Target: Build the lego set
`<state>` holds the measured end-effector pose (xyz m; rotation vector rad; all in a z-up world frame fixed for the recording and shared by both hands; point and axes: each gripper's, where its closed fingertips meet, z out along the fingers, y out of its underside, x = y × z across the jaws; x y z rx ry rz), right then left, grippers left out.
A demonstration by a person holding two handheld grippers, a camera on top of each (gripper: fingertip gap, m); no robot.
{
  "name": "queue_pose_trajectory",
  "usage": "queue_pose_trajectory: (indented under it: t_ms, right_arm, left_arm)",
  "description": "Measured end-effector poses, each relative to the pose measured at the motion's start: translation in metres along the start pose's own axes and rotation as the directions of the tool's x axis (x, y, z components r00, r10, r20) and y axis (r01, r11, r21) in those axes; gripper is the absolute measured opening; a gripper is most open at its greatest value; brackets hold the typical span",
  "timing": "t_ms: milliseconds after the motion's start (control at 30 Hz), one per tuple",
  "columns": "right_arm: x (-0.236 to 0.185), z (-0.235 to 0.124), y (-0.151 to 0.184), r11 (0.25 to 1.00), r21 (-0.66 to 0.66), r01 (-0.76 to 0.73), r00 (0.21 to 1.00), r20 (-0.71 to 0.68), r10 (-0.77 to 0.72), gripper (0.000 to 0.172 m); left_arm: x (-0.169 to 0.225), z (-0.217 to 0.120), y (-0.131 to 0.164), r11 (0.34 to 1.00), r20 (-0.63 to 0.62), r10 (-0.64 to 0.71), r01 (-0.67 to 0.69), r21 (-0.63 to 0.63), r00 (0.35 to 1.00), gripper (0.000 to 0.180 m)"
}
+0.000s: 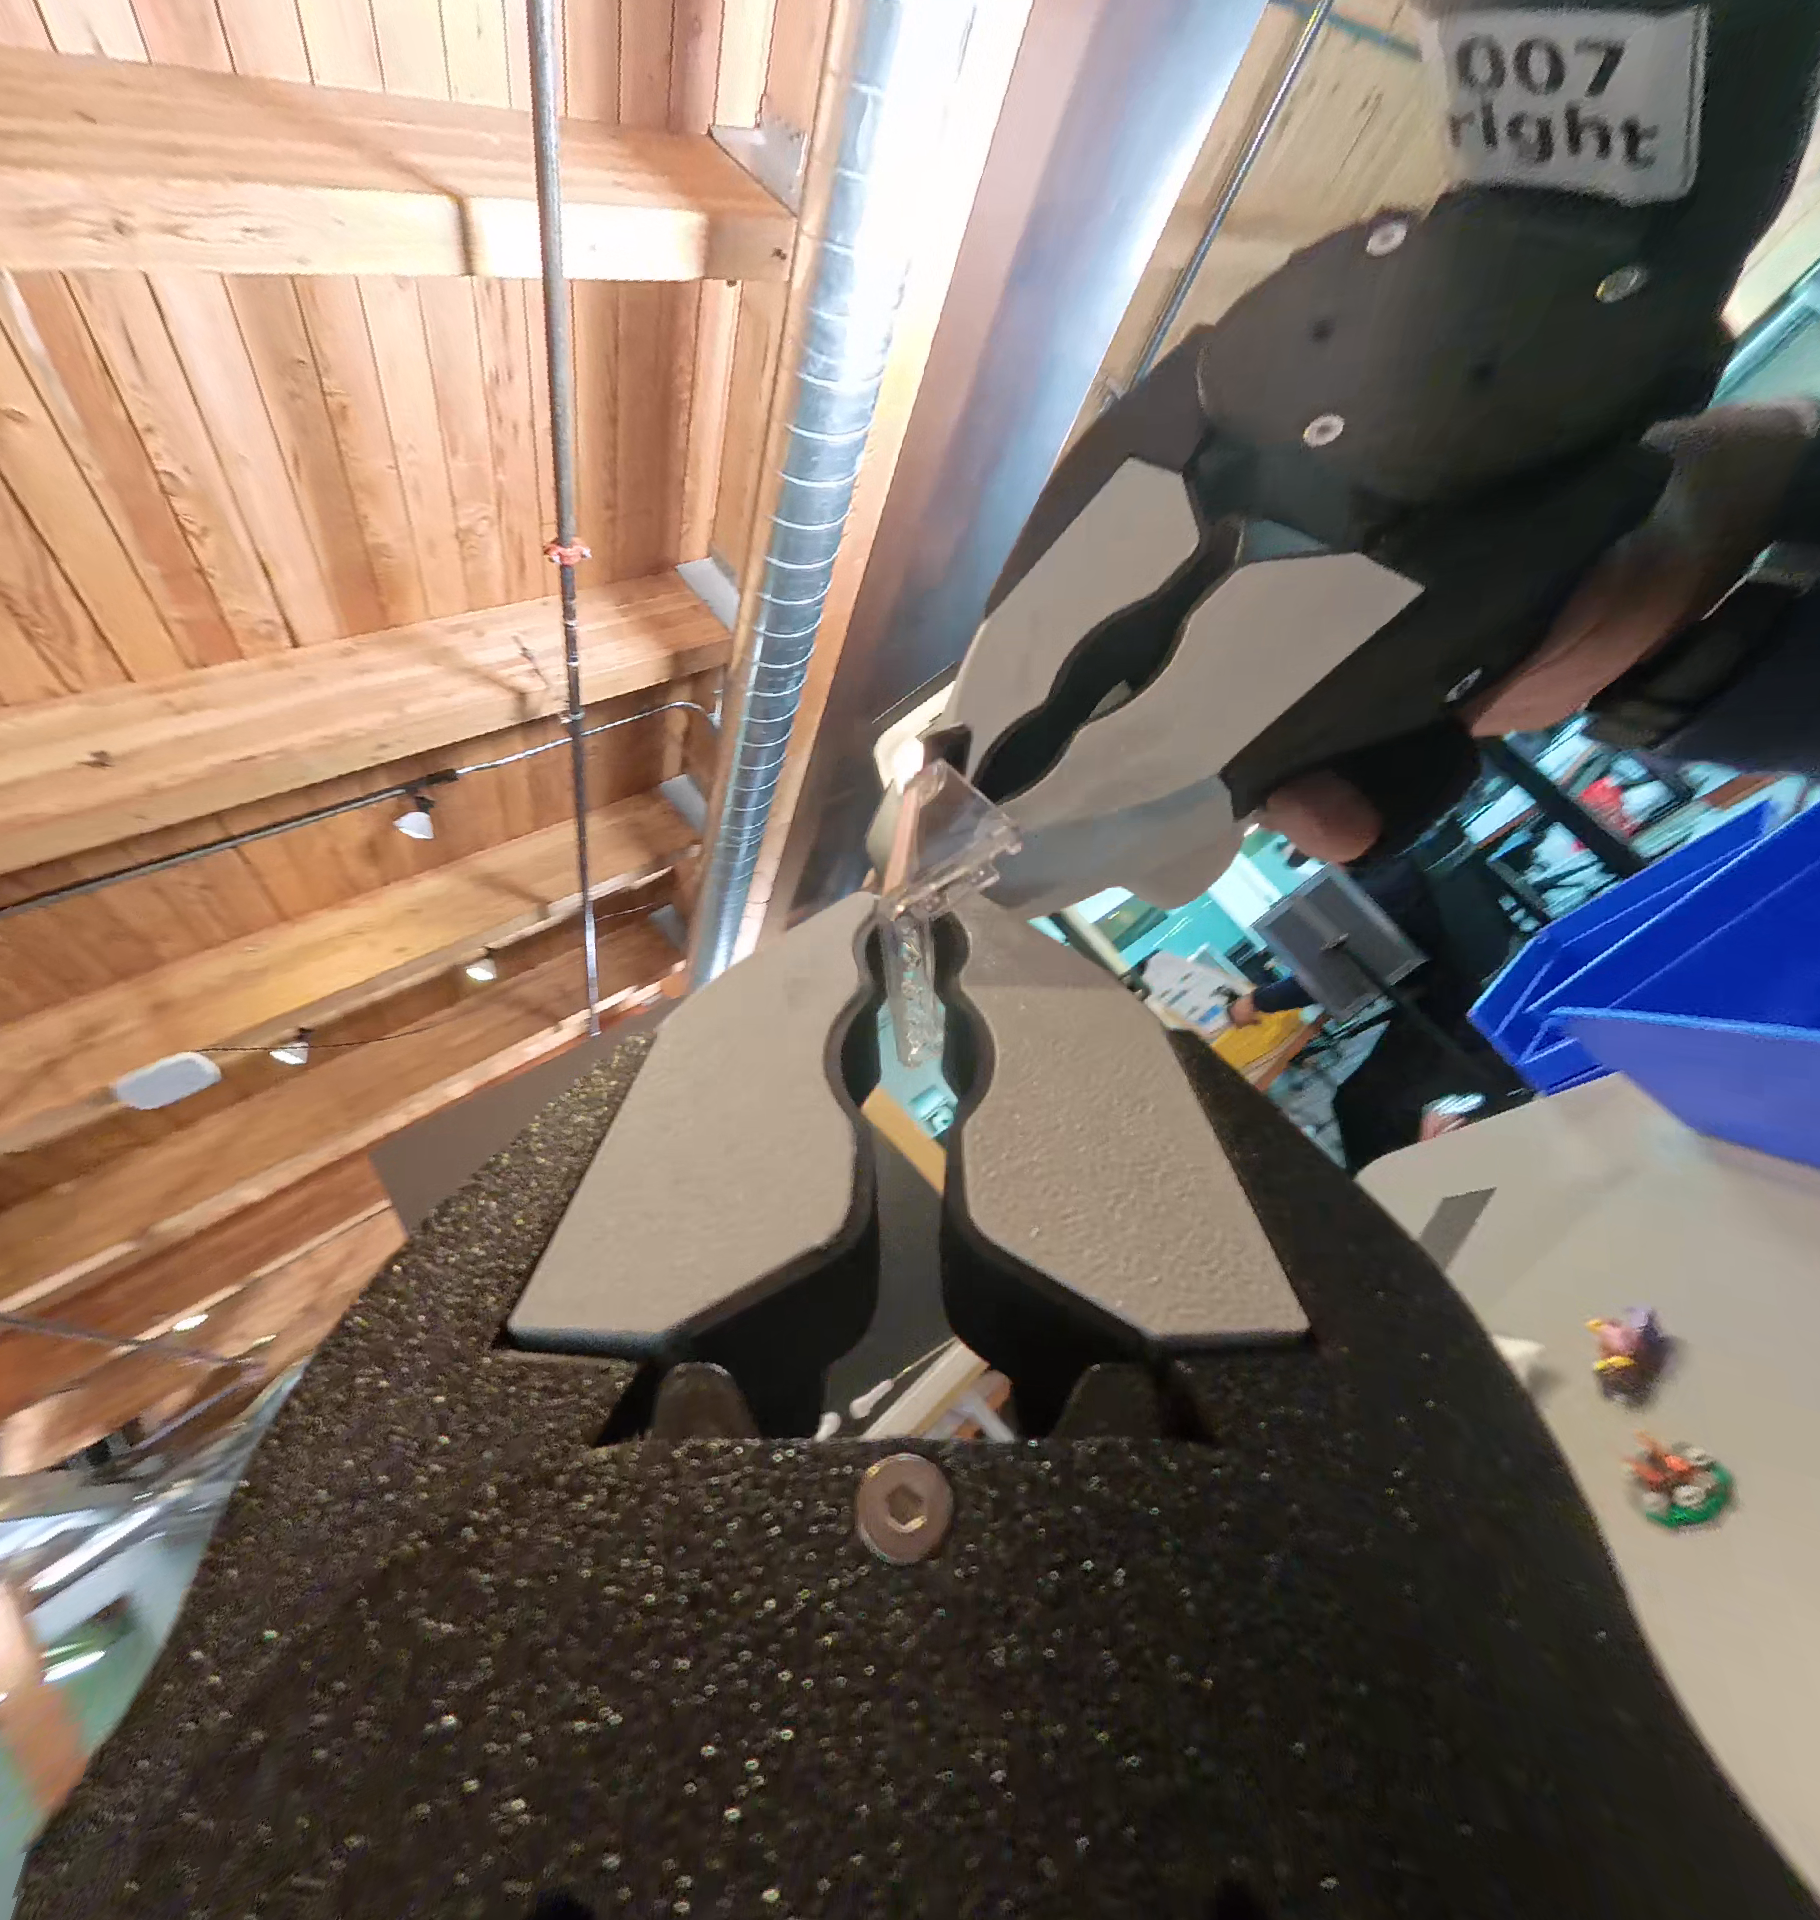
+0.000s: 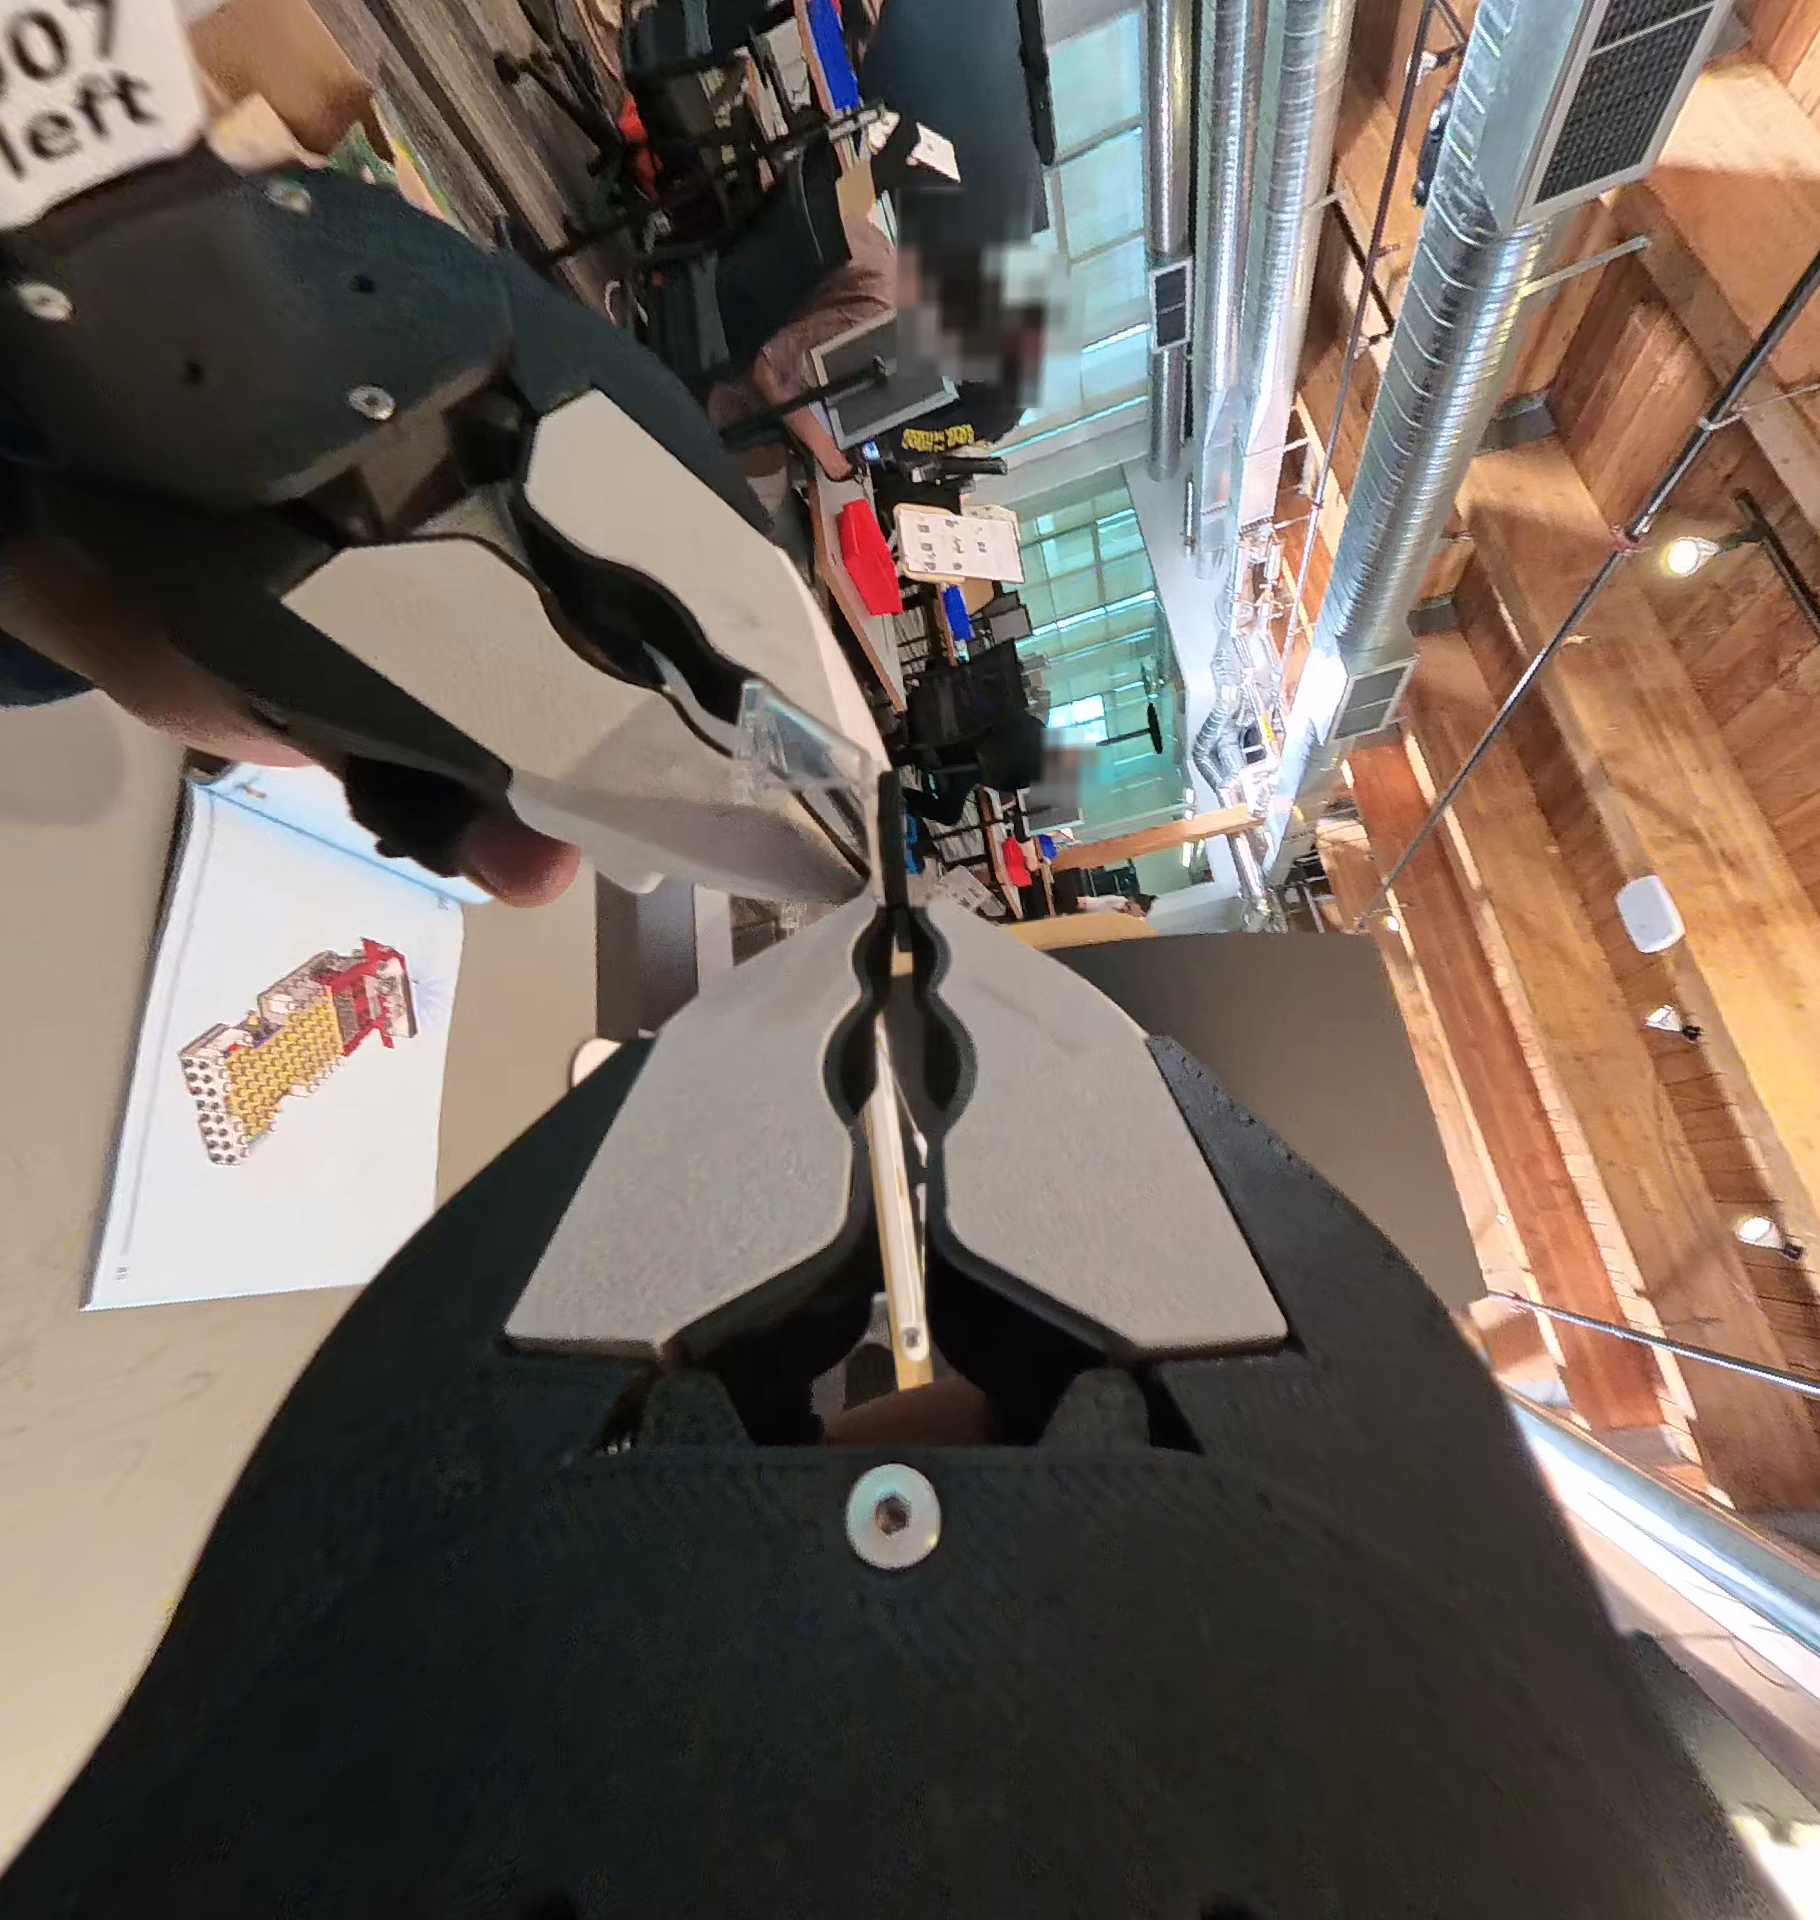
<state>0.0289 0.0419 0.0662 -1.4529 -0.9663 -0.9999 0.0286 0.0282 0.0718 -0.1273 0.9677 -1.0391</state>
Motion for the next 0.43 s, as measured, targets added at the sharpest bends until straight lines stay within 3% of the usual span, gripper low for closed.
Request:
queue_pose_trajectory:
  t_ms: [167,433]
  right_arm:
    - [0.001,0.0038,0.0037,0.997,-0.057,0.05,0.998,-0.035,-0.052,0.002]
    - [0.0014,0.0035,0.0054,0.994,-0.083,0.071,0.996,-0.042,-0.074,0.003]
  left_arm:
    - [-0.0014,0.0007,0.0028,0.991,0.057,0.128,-0.125,-0.051,0.99,0.006]
    - [-0.0004,0.0009,0.0035,0.973,0.076,0.223,-0.218,-0.076,0.972,0.006]
